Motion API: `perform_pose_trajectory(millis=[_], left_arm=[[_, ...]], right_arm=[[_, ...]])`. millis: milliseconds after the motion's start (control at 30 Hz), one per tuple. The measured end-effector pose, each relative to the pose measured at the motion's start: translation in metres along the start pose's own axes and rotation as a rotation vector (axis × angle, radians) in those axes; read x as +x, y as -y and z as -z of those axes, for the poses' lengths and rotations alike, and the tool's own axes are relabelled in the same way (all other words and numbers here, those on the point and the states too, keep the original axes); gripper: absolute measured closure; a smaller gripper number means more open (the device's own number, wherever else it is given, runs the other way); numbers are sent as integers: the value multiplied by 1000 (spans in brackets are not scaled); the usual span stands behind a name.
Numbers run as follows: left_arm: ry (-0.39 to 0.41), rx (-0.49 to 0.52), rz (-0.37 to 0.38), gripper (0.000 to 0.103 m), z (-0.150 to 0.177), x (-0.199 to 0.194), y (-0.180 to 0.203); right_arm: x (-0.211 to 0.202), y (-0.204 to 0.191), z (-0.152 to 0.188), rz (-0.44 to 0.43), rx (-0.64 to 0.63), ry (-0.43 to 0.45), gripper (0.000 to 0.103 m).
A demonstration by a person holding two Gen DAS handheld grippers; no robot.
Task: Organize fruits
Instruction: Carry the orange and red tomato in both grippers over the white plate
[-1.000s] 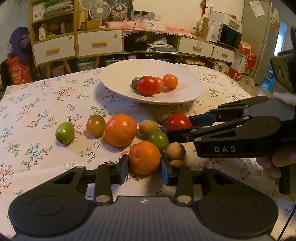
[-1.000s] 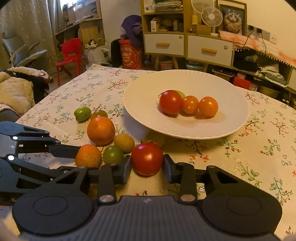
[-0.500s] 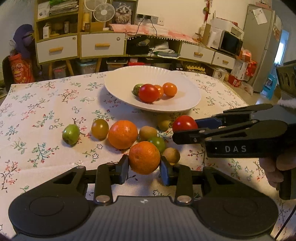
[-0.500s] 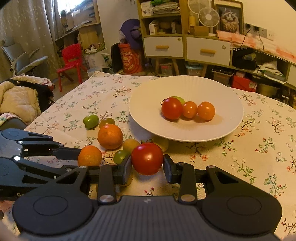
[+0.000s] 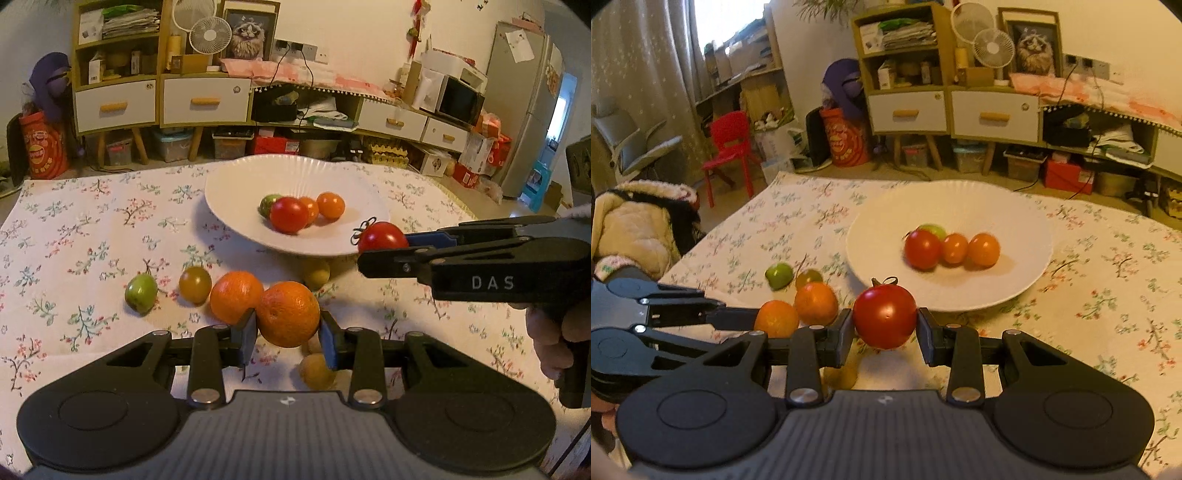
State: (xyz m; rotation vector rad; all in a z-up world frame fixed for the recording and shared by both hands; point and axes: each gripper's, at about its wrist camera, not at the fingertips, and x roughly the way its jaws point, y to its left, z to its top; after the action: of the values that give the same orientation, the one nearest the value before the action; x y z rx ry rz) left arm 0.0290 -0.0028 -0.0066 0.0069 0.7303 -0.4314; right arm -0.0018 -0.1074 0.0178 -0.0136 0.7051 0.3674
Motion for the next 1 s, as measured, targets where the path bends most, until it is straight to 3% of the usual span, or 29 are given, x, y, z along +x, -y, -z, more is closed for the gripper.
perform_pose_trajectory(millis=[500, 1000], left_arm=[[48, -20, -15, 72, -33, 8, 9], [-26, 30, -1, 72, -53, 70, 27]], right_arm=[[2, 30, -17, 67, 47, 65, 70], [20, 67, -24, 73, 103, 24, 70]])
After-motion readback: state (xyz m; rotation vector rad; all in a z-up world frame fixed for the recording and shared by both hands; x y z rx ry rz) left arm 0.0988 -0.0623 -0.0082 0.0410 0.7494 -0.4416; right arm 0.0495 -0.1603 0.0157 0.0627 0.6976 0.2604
